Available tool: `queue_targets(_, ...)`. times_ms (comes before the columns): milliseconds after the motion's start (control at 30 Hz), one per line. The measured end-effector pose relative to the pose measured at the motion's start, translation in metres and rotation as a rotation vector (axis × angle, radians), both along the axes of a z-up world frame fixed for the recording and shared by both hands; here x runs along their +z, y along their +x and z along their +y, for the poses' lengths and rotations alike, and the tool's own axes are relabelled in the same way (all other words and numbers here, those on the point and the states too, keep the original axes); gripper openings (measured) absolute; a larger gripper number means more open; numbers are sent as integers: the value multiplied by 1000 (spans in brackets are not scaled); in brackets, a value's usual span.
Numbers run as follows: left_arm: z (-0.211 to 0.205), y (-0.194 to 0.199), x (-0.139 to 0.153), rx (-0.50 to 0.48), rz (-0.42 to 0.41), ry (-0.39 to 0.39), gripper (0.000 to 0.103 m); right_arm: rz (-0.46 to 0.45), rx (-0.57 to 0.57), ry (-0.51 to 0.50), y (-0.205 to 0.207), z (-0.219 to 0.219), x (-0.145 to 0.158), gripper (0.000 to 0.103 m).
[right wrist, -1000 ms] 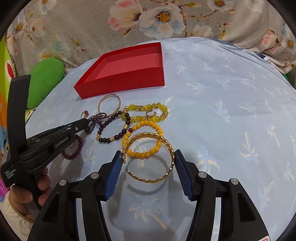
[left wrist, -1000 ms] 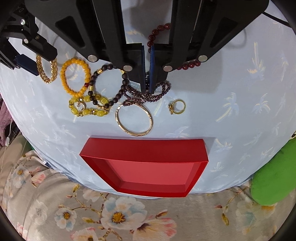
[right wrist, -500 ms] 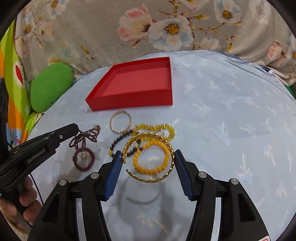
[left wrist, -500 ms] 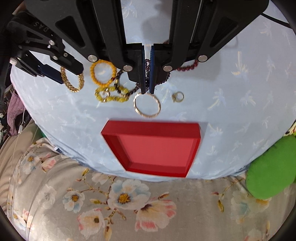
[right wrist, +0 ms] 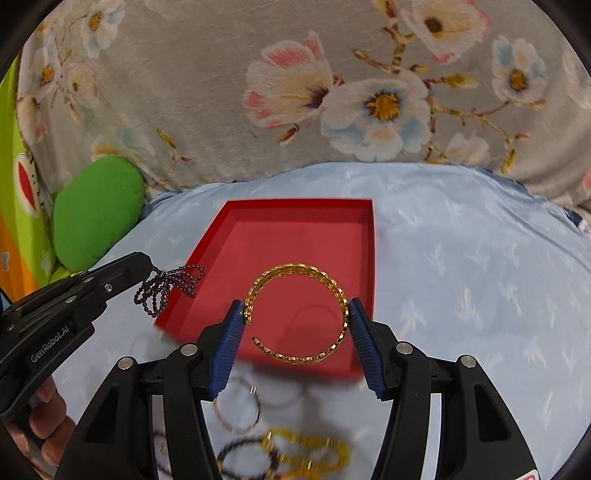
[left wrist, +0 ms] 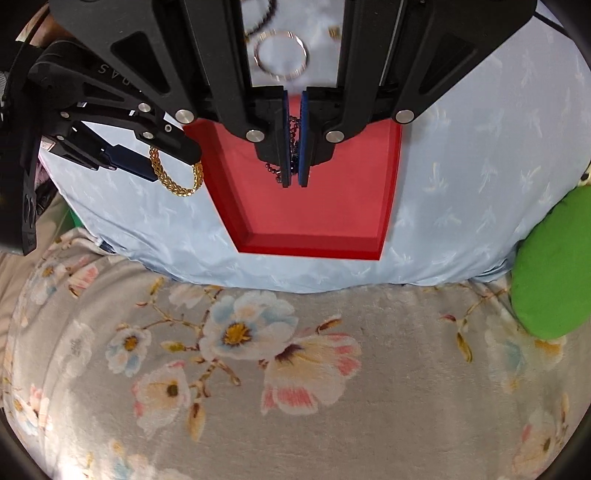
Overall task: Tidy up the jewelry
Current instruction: 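Carry the garnet bracelet and gold cuff over the red box with both grippers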
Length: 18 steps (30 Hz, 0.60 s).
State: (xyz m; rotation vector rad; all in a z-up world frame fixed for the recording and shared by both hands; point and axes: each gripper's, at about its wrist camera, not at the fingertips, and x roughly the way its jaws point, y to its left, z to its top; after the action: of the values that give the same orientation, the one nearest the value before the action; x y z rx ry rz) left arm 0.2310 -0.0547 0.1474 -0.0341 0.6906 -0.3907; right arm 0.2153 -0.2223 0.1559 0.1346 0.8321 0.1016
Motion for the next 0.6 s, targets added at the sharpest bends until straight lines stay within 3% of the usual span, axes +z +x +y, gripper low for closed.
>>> queue_targets(333,-13,99,-22,16,35,22,3,70,3,-8,111,-7,-34,55)
queue_targets(600,-25,139,-48,26,68,77,4,137,-14,33,151,-17,-64,56)
